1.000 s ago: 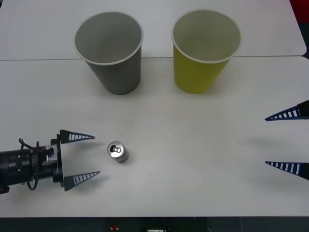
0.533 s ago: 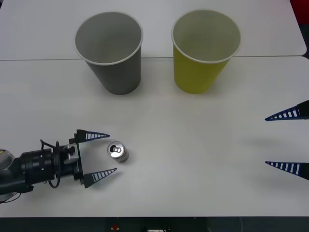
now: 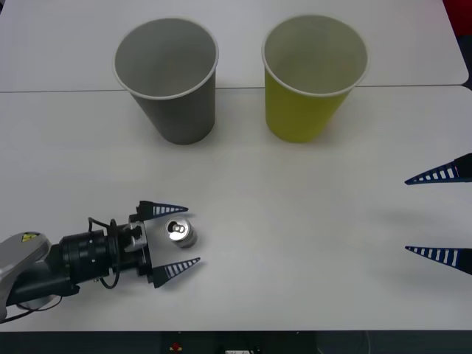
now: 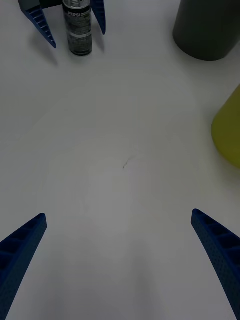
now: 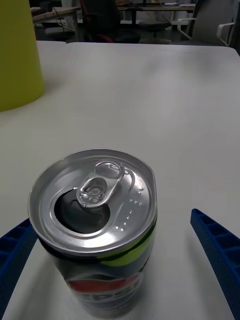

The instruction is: Put the can into the green bin and the plastic bottle into the gray bin

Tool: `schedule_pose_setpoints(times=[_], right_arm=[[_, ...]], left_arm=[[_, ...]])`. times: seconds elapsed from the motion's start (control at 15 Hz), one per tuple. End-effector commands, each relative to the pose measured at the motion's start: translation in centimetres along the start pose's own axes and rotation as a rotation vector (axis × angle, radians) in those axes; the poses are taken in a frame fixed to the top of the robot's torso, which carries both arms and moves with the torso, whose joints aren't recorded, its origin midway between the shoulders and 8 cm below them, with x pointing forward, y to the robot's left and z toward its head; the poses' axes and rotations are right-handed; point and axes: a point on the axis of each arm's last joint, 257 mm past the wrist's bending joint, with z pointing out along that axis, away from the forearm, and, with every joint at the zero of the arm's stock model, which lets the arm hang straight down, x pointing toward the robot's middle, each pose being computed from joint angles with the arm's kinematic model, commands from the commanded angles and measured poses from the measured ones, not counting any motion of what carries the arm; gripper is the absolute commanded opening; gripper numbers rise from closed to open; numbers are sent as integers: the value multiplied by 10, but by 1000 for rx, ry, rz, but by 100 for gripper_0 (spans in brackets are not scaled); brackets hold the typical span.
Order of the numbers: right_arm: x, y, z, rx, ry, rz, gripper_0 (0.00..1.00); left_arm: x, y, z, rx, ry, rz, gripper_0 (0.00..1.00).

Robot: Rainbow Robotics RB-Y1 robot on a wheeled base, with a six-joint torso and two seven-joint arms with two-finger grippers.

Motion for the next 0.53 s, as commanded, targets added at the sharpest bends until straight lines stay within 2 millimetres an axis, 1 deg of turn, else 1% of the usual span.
schedule_pose_setpoints(times=[0.07, 0.13, 0.2, 0.27, 0.33, 0.53], right_arm=[[0, 0, 0, 0, 0, 0, 100], [0, 0, 0, 0, 0, 0, 100], [0, 0, 0, 0, 0, 0, 100], [0, 0, 0, 0, 0, 0, 100], [0, 0, 0, 0, 0, 0, 100], [0, 0, 0, 0, 0, 0, 100]], left_arm=[[1, 0, 4, -5, 2, -2, 100], [1, -1, 4, -4, 2, -1, 100], [0, -1, 5, -4, -1, -1, 66], [0, -3, 6, -1, -1, -2, 29], [1, -5, 9, -2, -1, -6, 0], [-1, -7, 13, 0, -6, -9, 0]])
